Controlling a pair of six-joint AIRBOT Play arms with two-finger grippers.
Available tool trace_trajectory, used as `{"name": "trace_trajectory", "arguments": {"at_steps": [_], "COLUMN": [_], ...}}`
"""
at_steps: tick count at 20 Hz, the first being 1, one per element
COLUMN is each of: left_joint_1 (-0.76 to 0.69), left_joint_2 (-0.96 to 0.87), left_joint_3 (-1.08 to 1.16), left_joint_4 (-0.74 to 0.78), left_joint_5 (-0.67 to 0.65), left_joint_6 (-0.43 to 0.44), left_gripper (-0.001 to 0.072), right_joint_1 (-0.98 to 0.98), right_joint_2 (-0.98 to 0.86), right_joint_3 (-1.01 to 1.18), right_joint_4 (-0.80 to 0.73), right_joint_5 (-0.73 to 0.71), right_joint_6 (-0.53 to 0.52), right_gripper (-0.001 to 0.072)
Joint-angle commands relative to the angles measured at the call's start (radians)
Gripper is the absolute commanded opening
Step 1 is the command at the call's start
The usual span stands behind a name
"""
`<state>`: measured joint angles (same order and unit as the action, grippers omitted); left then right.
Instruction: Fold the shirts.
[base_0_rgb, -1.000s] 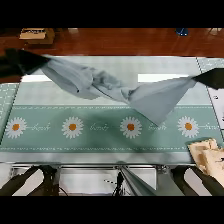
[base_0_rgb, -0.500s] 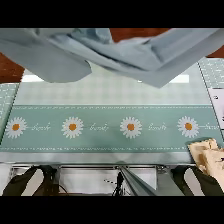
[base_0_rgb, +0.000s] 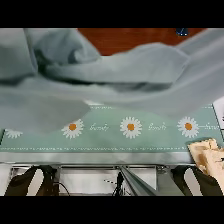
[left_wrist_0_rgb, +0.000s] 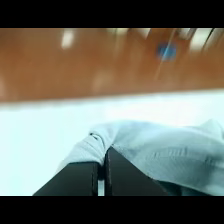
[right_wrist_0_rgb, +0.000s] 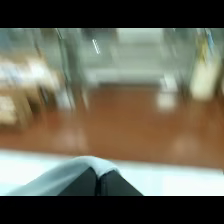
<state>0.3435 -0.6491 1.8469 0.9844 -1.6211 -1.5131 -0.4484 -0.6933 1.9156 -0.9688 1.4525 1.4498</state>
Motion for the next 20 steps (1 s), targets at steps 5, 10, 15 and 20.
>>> {"name": "trace_trajectory", "arguments": {"at_steps": [5, 10, 15, 20], "left_joint_1": [0.0, -0.021, -0.059, -0.08], "left_joint_2": [0.093, 0.144, 0.055, -0.169], "left_joint_3": [-0.413, -0.934, -1.249, -1.309], "left_joint_4": [-0.027, -0.053, -0.225, -0.237], "left_joint_5": [-0.22, -0.049, 0.399, 0.684], "left_joint_6": [-0.043, -0.014, 0.039, 0.039], "left_gripper": [0.0025, 0.0025, 0.0026, 0.0026], "right_joint_1": [0.124, 0.153, 0.153, 0.166], "right_joint_2": [0.018, -0.041, -0.276, -0.499], "right_joint_3": [-0.114, -0.531, -0.684, -0.684], "right_joint_4": [-0.149, -0.16, -0.062, 0.07], "right_joint_5": [0.404, 0.359, 0.072, -0.212], "right_joint_6": [0.016, -0.035, -0.064, -0.101], "right_gripper": [0.0029, 0.0029, 0.0029, 0.0029]}}
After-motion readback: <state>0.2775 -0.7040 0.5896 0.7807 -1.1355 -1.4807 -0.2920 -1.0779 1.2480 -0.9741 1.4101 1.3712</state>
